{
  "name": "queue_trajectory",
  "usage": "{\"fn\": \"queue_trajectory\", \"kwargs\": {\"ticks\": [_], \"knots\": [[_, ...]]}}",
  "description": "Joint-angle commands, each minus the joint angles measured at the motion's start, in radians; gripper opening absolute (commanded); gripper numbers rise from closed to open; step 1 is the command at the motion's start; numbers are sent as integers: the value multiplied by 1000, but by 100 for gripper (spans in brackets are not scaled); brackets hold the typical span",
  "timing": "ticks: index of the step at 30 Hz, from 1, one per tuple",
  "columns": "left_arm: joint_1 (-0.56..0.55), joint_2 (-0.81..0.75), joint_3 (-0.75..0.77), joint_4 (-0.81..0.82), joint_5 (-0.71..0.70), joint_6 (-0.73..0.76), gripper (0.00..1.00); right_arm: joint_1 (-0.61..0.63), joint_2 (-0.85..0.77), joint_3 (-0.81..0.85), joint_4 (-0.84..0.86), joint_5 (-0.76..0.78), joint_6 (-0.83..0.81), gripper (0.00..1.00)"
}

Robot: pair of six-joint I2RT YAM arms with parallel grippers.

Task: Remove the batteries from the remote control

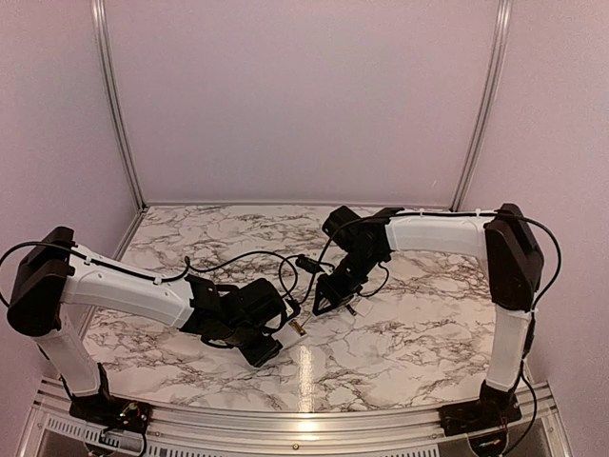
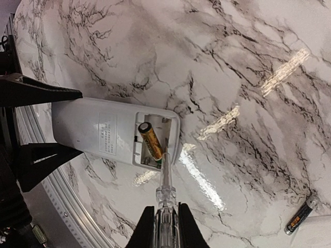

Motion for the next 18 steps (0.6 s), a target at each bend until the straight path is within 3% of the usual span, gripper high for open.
{"fn": "queue_trajectory", "kwargs": {"ticks": [1,18], "knots": [[-5,-25,5,91,-24,22,17,-17,15,-62,61,-11,-25,0],[-5,-15,5,83,-32,20,16,-41,81,-111,94,-48,-107,0]]}}
